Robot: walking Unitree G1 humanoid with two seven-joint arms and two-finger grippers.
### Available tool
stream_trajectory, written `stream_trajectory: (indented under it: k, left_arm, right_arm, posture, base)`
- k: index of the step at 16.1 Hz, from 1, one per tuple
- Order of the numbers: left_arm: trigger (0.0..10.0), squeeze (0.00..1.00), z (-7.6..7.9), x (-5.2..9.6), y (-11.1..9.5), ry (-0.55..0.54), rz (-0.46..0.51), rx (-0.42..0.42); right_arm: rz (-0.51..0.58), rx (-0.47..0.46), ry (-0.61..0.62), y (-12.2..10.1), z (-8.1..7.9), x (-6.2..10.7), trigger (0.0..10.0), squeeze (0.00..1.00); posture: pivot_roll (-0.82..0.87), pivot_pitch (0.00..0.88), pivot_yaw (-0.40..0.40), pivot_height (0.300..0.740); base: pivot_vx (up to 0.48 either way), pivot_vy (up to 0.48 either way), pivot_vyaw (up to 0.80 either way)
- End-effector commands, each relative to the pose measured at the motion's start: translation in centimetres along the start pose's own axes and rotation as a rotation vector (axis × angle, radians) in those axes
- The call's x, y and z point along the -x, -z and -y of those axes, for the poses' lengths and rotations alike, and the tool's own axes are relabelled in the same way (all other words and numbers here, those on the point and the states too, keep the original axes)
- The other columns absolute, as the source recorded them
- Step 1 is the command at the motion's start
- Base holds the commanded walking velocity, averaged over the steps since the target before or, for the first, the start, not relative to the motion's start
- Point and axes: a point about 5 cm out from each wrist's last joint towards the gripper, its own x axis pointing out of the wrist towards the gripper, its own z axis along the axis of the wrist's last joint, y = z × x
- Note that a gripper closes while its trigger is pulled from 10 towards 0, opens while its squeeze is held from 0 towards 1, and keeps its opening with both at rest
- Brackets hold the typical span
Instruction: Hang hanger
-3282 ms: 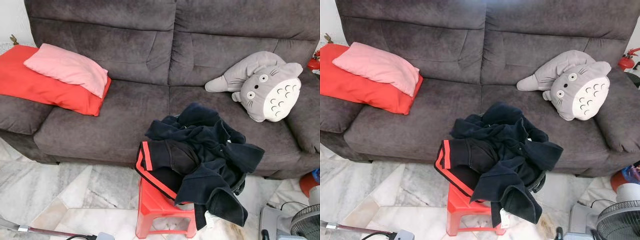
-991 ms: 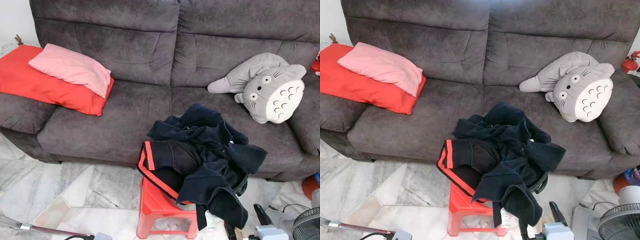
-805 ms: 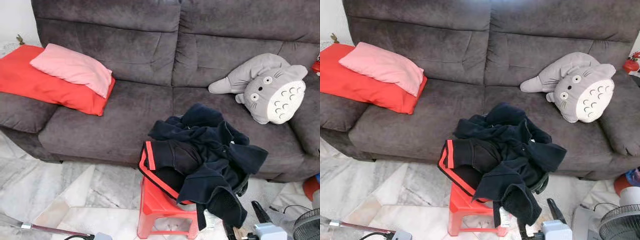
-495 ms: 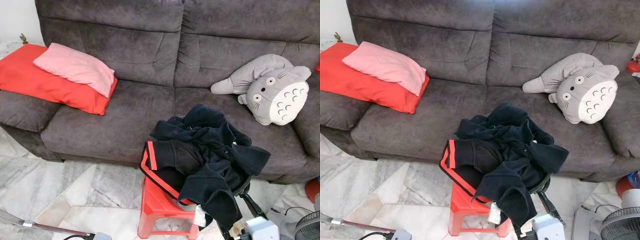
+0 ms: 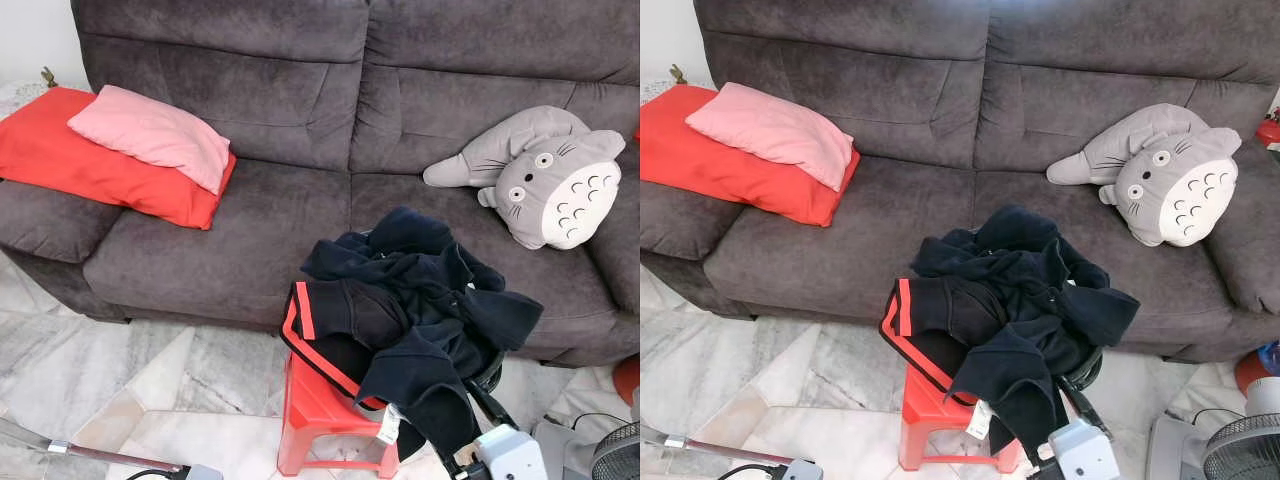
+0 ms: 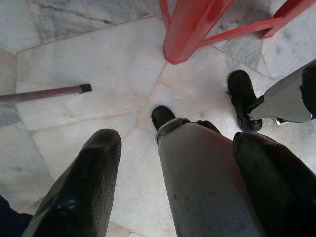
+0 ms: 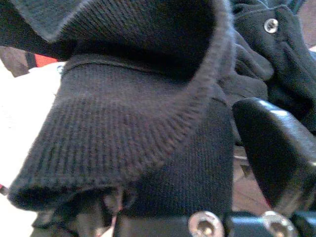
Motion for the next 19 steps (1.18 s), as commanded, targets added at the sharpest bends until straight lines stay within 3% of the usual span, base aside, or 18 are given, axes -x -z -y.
stream_trajectory:
  k: [1, 11, 17, 19]
  left_arm:
    - [10.0, 0.00, 0.3, 0.4, 1.6, 0.007, -0.057, 0.019]
    - [10.0, 0.00, 0.3, 0.4, 1.7, 0.004, -0.057, 0.017]
    - [10.0, 0.00, 0.3, 0.4, 1.7, 0.004, -0.057, 0.013]
    - [10.0, 0.00, 0.3, 0.4, 1.7, 0.003, -0.058, 0.017]
  right_arm:
    - [-0.003, 0.012, -0.007, -0.2, 0.0, 0.2, 0.0, 0.00]
    - [0.029, 0.025, 0.001, -1.0, 0.1, -0.7, 0.0, 0.00]
    - [0.215, -0.012, 0.062, -5.9, 1.3, -3.3, 0.0, 0.00]
    - [0.298, -0.020, 0.036, -8.7, 1.3, -4.6, 0.0, 0.00]
  posture:
    - [-0.18, 0.183, -0.022, 0.740]
    - [-0.18, 0.182, -0.020, 0.740]
    - [-0.17, 0.178, -0.018, 0.740]
    - [-0.17, 0.176, -0.020, 0.740]
  base:
    - [0.000, 0.000, 0.00]
    - [0.000, 0.000, 0.00]
    - [0.000, 0.000, 0.00]
    - [0.000, 0.000, 0.00]
